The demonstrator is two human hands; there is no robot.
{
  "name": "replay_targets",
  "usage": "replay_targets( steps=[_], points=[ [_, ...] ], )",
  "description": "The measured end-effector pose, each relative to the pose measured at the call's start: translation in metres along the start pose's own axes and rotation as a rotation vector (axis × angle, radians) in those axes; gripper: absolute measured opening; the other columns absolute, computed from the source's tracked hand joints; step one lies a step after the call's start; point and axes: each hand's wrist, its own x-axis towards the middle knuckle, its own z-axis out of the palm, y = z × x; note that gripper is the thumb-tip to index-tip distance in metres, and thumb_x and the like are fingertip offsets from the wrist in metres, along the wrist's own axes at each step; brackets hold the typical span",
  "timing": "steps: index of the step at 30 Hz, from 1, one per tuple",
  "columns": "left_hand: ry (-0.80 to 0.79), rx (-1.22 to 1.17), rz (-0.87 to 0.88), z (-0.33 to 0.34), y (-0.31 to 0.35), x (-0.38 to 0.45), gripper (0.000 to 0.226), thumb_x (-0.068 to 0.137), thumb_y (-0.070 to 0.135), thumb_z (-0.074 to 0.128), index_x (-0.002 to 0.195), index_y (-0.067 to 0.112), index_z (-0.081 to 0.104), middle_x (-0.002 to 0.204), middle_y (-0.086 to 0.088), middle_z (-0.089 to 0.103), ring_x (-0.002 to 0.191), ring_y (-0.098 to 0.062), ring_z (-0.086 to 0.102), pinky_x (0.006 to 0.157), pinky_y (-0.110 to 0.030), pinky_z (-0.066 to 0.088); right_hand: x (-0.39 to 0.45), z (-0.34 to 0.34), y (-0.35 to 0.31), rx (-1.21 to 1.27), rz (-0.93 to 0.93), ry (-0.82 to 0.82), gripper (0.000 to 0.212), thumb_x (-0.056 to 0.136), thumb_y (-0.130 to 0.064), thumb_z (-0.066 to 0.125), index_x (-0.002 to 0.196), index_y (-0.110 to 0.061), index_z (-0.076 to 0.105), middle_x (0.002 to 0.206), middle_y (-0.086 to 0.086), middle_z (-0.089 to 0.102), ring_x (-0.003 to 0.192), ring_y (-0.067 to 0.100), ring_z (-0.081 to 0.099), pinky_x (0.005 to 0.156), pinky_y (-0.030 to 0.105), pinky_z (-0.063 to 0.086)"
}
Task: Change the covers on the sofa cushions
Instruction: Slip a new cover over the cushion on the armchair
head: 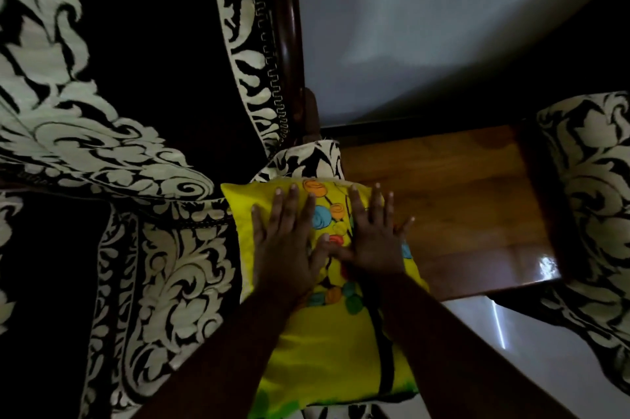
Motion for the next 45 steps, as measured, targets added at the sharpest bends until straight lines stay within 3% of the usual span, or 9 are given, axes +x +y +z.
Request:
replay_targets(
  steps=[8, 13, 18, 29, 33, 37, 41, 43, 45],
  points=[
    [-0.155, 0.008, 0.117, 0.019, 0.057, -0.05, 0.103, 0.084, 0.088, 0.034, 0.161, 0.021, 0.019, 0.169, -0.009, 0.007, 0.156, -0.032, 0.005, 0.119, -0.066, 0.013, -0.072, 0.018, 0.057, 0.146, 0.22, -0.121, 0.123, 0.055, -0.107, 0.023, 0.151, -0.049, -0.025, 0.165, 0.001, -0.027, 0.153, 0.03, -0.021, 0.112, 0.077, 0.008],
    [-0.281, 0.123, -0.047, 0.025, -0.017, -0.031, 0.119, 0.075, 0.098, 0.024, 0.162, 0.021, 0.003, 0.169, -0.009, -0.009, 0.155, -0.034, -0.006, 0.114, -0.075, 0.007, -0.042, 0.015, -0.001, -0.003, 0.106, -0.042, 0.133, 0.056, -0.107, 0.021, 0.156, -0.033, -0.023, 0.164, 0.01, -0.028, 0.152, 0.04, -0.021, 0.109, 0.08, 0.003],
    [-0.337, 0.039, -0.155, 0.026, -0.053, 0.0, 0.12, 0.067, 0.103, 0.011, 0.159, 0.031, -0.015, 0.166, -0.004, -0.024, 0.154, -0.033, -0.014, 0.117, -0.072, 0.007, -0.002, 0.005, -0.031, -0.007, 0.006, -0.013, 0.125, 0.065, -0.102, 0.035, 0.155, -0.038, -0.023, 0.164, 0.007, -0.029, 0.151, 0.039, -0.022, 0.105, 0.083, 0.001],
    [-0.329, 0.136, -0.02, 0.017, 0.006, -0.101, 0.124, 0.071, 0.1, 0.023, 0.162, 0.016, 0.009, 0.167, -0.021, -0.003, 0.153, -0.045, -0.004, 0.113, -0.075, 0.01, -0.117, 0.019, 0.014, -0.009, 0.015, -0.121, 0.122, 0.067, -0.099, 0.032, 0.157, -0.035, -0.022, 0.164, 0.006, -0.031, 0.149, 0.039, -0.028, 0.105, 0.084, 0.01],
    [-0.354, 0.069, -0.17, 0.01, -0.014, -0.035, 0.122, 0.067, 0.104, 0.021, 0.159, 0.033, -0.016, 0.166, -0.007, -0.025, 0.152, -0.037, -0.02, 0.114, -0.074, 0.007, -0.051, 0.0, -0.002, 0.046, 0.031, -0.112, 0.118, 0.067, -0.099, 0.033, 0.149, -0.044, -0.032, 0.161, 0.002, -0.036, 0.15, 0.037, -0.027, 0.104, 0.085, 0.006],
    [-0.42, 0.028, -0.208, -0.02, -0.004, -0.014, 0.124, 0.058, 0.107, 0.017, 0.153, 0.041, -0.025, 0.162, 0.0, -0.035, 0.15, -0.033, -0.027, 0.114, -0.075, 0.002, -0.044, -0.029, -0.005, 0.041, 0.026, -0.077, 0.114, 0.072, -0.095, 0.04, 0.156, -0.042, -0.017, 0.167, 0.005, -0.021, 0.155, 0.037, -0.009, 0.107, 0.082, 0.011],
    [-0.18, -0.07, -0.263, -0.05, 0.01, -0.075, 0.119, 0.072, 0.097, 0.034, 0.159, 0.032, -0.013, 0.166, -0.004, -0.027, 0.153, -0.032, -0.021, 0.115, -0.07, 0.001, -0.15, -0.037, -0.006, 0.058, -0.18, 0.193, 0.077, 0.095, -0.075, 0.03, 0.16, -0.035, 0.019, 0.17, 0.005, 0.005, 0.156, 0.031, -0.001, 0.115, 0.075, 0.009],
    [-0.003, -0.155, -0.339, -0.049, 0.018, -0.121, 0.101, 0.089, 0.079, 0.043, 0.162, 0.021, 0.004, 0.169, -0.009, -0.01, 0.156, -0.032, -0.007, 0.119, -0.069, 0.009, -0.202, -0.015, -0.01, -0.016, -0.232, 0.142, 0.077, 0.096, -0.075, 0.028, 0.161, -0.034, 0.02, 0.17, 0.007, 0.004, 0.156, 0.034, -0.002, 0.114, 0.075, 0.005],
    [0.049, -0.16, -0.202, -0.035, 0.037, -0.176, 0.082, 0.099, 0.061, 0.044, 0.161, 0.013, 0.02, 0.169, -0.014, 0.004, 0.156, -0.033, 0.005, 0.115, -0.069, 0.021, -0.225, 0.014, -0.011, -0.098, -0.175, 0.092, 0.077, 0.097, -0.074, 0.026, 0.161, -0.031, 0.02, 0.17, 0.011, 0.006, 0.155, 0.038, 0.004, 0.11, 0.078, 0.011]
  ],
)
